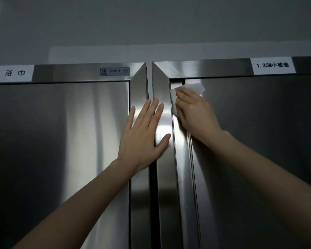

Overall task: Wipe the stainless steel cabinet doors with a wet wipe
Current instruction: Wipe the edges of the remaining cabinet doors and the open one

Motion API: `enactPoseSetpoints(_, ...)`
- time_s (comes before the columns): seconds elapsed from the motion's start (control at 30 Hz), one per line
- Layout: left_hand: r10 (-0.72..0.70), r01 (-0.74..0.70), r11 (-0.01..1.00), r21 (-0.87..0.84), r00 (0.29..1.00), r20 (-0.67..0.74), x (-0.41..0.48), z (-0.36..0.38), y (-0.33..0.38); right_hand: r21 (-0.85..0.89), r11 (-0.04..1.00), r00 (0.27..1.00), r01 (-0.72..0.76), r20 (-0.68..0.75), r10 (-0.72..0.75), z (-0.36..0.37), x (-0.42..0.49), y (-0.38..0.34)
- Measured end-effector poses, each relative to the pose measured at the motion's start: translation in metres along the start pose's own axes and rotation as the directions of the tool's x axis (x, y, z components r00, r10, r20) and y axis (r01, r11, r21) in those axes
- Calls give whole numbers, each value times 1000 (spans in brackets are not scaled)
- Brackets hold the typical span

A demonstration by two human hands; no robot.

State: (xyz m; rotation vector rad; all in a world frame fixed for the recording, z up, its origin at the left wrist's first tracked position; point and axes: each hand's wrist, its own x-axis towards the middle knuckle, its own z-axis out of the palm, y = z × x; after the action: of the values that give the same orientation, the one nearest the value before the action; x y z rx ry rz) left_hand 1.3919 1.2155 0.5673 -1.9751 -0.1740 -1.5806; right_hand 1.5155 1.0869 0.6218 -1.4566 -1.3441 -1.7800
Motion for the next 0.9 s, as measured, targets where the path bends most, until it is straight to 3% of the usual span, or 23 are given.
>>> enactPoseSetpoints(0.17, 3, -3, 1000, -5, 1000, -10, 0, 0, 0, 12, 1000, 998, 27, 64, -28, -9, 10, 10)
enactPoseSetpoints(0.37, -8, 8, 1000, -11, 1000, -16, -1, -2, 2, 201, 978, 998, -56, -2, 57, -4, 8, 5)
enactPoseSetpoints(0.53, -13, 13, 1000, -23, 1000, -15, 0, 0, 0, 150, 989, 987, -9, -160, 34, -2, 1, 9)
enactPoseSetpoints(0.7, -13, 12, 999, -30, 999, -29, -1, 2, -1, 233, 972, 981, -16, -185, 61, -5, 17, -3)
enactPoseSetpoints(0.9, -16, 15, 999, -34, 999, -42, -1, 1, 0, 30, 999, 998, -40, -39, 41, 3, -4, -5)
